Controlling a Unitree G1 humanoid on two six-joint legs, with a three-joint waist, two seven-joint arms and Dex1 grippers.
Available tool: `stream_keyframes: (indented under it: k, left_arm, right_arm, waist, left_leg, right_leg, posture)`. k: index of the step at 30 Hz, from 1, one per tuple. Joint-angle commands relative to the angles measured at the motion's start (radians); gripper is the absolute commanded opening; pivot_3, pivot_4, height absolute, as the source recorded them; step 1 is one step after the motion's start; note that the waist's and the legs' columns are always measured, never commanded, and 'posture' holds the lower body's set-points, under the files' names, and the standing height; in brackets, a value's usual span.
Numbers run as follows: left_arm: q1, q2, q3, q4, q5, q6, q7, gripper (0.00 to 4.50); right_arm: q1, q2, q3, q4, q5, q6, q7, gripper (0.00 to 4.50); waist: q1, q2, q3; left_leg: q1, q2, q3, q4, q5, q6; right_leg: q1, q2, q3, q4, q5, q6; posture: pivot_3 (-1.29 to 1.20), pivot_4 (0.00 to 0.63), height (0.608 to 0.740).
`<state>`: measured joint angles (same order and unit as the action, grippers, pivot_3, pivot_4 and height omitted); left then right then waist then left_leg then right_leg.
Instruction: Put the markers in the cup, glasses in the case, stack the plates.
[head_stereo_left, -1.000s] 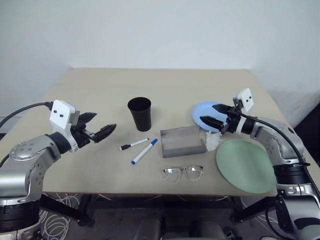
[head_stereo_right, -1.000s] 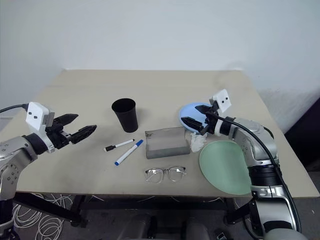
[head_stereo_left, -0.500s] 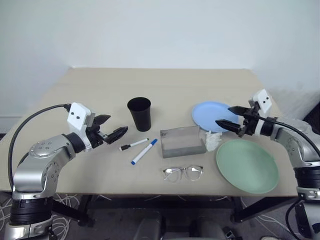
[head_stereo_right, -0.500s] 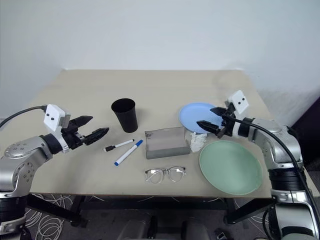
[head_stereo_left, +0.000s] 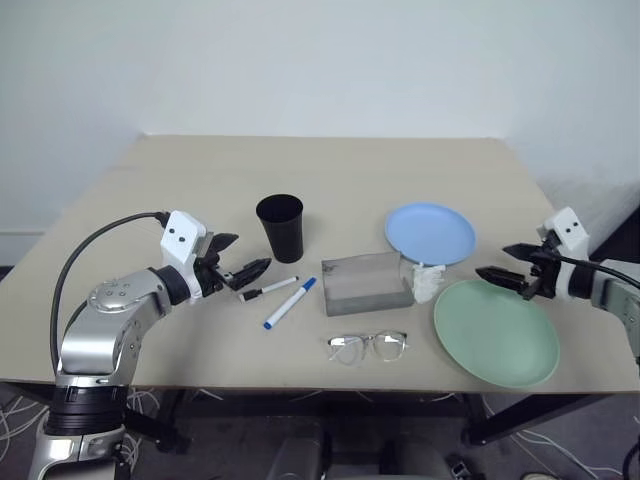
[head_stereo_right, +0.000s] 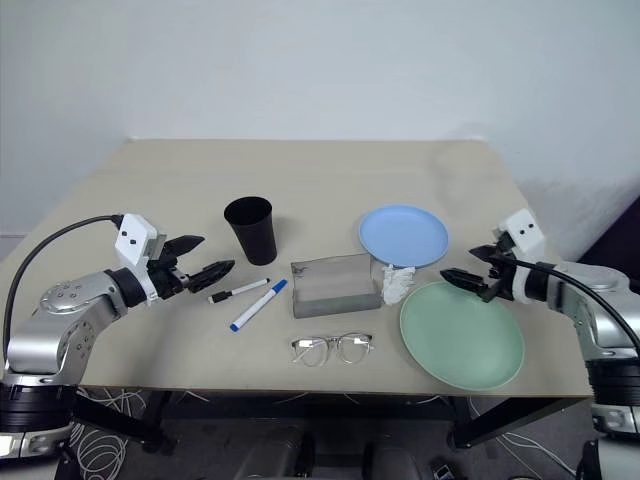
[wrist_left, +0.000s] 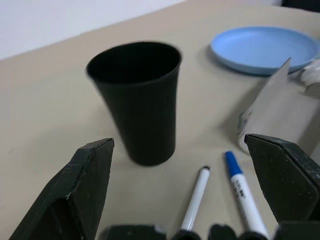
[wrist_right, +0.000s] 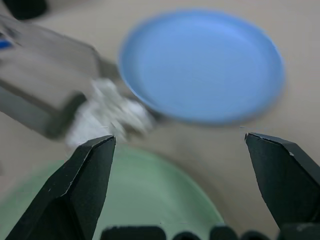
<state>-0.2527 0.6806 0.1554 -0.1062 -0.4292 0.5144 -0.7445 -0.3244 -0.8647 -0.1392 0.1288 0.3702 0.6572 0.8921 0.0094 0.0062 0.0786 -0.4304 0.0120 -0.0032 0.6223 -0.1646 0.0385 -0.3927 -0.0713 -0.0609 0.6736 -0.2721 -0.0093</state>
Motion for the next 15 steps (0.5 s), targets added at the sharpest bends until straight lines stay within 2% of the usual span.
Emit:
stream_keyframes:
  k: [1,7,15]
  left_arm:
    - [-0.023,-0.006,-0.001,0.005,0.004,-0.029,-0.014,4.45]
    - [-0.030,-0.018,-0.009,0.025,0.011,-0.047,-0.023,4.45]
    - [-0.019,-0.037,-0.004,0.030,0.018,-0.062,-0.016,4.45]
  right_arm:
    - [0.032,-0.033,-0.056,0.008,-0.007,0.005,-0.017,4.50]
    - [0.084,-0.035,-0.073,0.047,-0.022,0.003,-0.030,4.50]
    - [0.084,-0.030,-0.062,0.097,-0.042,-0.011,-0.034,4.50]
  waist:
    - [0.000,0.000,0.000]
    - [0.000,0.000,0.000]
    - [0.000,0.000,0.000]
  left_leg:
    - [0.000,0.000,0.000,0.000,0.000,0.000]
    - [0.000,0.001,0.001,0.001,0.000,0.000]
    - [0.000,0.000,0.002,0.005,-0.001,0.003]
  right_leg:
    - [0.000,0.000,0.000,0.000,0.000,0.000]
    - [0.000,0.001,0.000,0.000,0.000,0.001]
    - [0.002,0.001,0.000,0.000,0.002,0.002]
  posture:
    - [0.00,0.000,0.725]
    - [0.00,0.000,0.725]
    - [0.00,0.000,0.725]
